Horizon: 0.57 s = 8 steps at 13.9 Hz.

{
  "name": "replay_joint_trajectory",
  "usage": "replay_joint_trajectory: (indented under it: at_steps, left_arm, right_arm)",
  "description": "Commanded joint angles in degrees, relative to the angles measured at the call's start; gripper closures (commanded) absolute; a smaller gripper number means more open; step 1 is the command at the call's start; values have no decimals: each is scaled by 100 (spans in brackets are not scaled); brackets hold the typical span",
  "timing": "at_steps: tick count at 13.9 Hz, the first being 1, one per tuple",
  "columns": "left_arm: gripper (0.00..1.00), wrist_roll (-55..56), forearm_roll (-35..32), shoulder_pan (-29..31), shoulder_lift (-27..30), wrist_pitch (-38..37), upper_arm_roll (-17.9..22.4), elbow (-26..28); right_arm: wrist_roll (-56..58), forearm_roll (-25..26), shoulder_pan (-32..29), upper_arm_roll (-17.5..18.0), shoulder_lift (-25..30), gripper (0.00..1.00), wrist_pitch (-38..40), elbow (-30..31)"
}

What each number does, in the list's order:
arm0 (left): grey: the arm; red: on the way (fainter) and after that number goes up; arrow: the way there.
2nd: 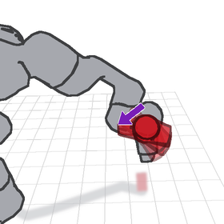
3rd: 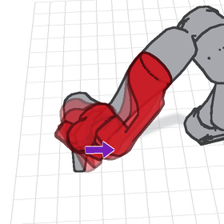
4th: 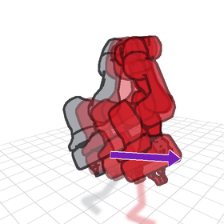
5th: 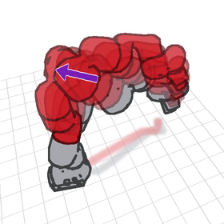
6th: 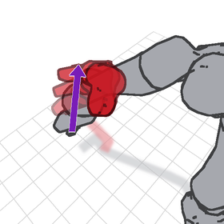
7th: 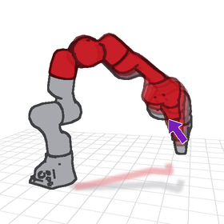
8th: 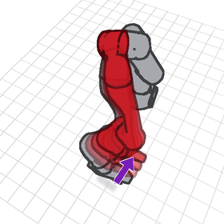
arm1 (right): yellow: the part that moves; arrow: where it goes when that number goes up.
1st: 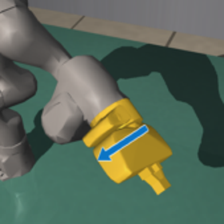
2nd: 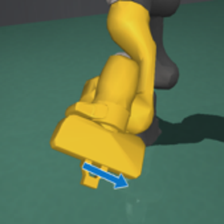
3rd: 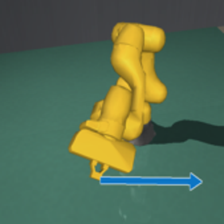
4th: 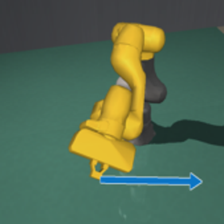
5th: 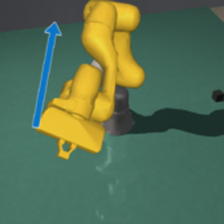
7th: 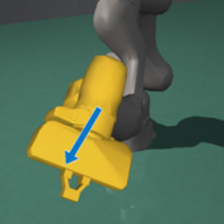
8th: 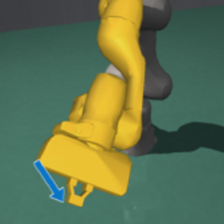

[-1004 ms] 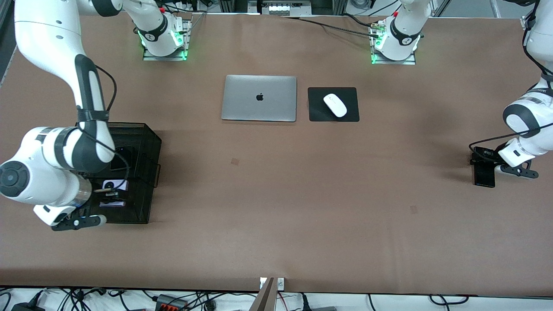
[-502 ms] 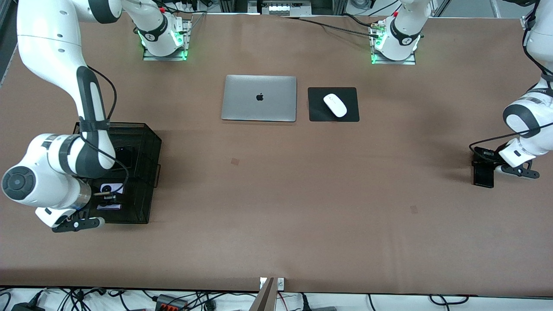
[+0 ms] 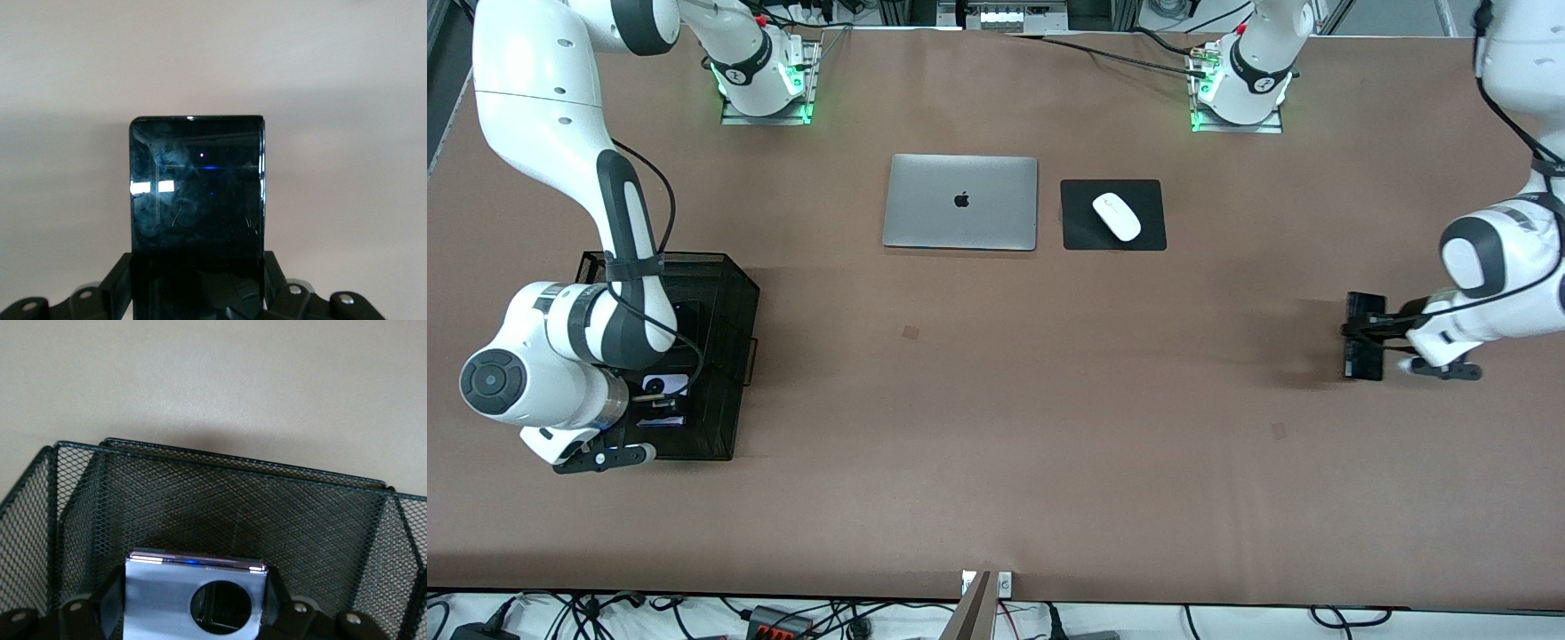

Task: Place phones with both arms
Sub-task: 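Carry the black bar phone to mid-table with the left gripper and release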

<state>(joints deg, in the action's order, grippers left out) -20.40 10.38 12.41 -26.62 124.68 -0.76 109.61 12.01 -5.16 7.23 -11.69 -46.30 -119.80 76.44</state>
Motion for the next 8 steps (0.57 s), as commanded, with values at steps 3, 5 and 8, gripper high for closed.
replay_joint_trajectory:
  at_steps: [3,5,8]
  left_arm:
    - [52,1202,1360,-1650,87,-199,58,-211]
    - [54,2131,1808,-2276,-36,-190,138,-553]
    - [56,3582,1916,-3128,-439,-181,138,-1360]
  right_arm:
    - [29,59,-29,79,269,0,209,29]
    - [29,24,-20,88,541,0,605,-50]
    - [20,33,-11,88,937,0,930,-147]
